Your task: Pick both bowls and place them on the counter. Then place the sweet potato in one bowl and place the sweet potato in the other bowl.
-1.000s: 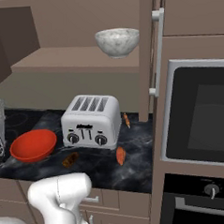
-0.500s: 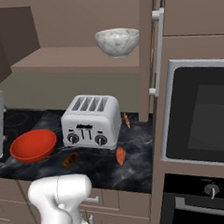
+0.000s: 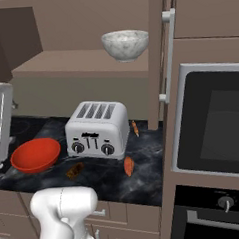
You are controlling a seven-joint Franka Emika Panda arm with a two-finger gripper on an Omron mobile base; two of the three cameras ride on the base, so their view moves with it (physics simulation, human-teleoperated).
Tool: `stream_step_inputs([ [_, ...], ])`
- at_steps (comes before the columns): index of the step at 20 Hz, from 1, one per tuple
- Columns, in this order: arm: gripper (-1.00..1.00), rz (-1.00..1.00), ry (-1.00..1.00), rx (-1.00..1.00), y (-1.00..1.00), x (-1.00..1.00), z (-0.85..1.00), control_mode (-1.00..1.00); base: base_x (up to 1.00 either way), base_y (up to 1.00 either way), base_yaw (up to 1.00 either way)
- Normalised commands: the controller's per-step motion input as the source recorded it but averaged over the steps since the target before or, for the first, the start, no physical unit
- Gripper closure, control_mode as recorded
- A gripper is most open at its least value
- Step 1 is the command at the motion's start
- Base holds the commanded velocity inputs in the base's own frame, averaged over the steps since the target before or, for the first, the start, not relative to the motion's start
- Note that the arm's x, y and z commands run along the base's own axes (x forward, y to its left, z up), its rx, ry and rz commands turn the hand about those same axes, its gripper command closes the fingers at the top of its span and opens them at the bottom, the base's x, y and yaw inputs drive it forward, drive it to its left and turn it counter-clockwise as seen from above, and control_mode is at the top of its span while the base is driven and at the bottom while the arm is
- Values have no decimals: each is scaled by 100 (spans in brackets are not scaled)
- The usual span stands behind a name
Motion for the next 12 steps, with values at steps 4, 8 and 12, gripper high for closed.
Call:
stream_step_inputs([
  [4, -100, 0, -2, 0, -55, -16, 45, -100, 0, 0, 0],
  [8, -100, 3, -3, 0, -51, -12, 41, -100, 0, 0, 0],
  [12, -100, 4, 0, 0, -35, 0, 36, -100, 0, 0, 0],
])
